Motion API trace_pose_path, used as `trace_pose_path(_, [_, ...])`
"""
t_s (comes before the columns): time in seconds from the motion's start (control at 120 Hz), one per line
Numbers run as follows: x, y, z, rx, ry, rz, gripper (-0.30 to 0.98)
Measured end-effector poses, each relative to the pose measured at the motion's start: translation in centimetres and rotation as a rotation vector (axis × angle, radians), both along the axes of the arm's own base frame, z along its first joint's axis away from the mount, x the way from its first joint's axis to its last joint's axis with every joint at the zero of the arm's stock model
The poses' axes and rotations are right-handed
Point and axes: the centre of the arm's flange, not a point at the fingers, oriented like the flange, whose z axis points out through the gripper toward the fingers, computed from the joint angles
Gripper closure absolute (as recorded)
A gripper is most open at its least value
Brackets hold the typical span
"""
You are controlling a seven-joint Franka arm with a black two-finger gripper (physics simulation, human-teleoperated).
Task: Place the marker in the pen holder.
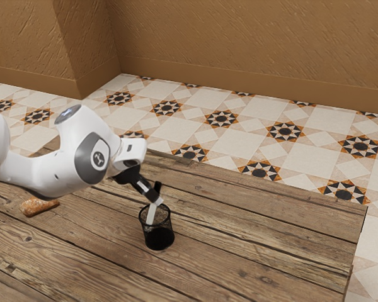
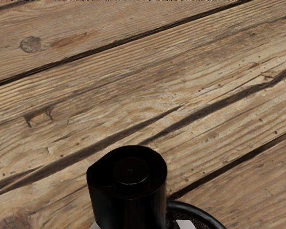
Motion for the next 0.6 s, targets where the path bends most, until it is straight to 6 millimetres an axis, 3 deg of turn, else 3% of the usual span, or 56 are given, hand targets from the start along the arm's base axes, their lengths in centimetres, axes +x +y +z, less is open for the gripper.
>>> trace_pose_path(0.117, [0.4, 0.1, 0.7, 0.001, -0.022, -0.019, 0.32])
trace_pose_path(0.2, [1.6, -0.1, 3.4, -0.006, -0.067, -0.044, 0.22])
trace_pose_path(0.267, [4.1, 0.2, 8.3, -0.003, -0.128, -0.087, 0.16])
trace_pose_path(0.35, [7.3, 2.4, 18.7, 0.115, -0.128, -0.166, 0.11])
trace_pose_path(0.392, [7.9, 4.3, 23.2, 0.183, -0.095, -0.15, 0.09])
trace_pose_path(0.442, [7.4, 6.7, 27.1, 0.241, -0.043, -0.099, 0.07])
trace_pose_path(0.517, [6.1, 10.0, 29.3, 0.298, 0.062, -0.008, 0.05])
trace_pose_path(0.6, [4.8, 12.5, 29.5, 0.318, 0.171, 0.085, 0.03])
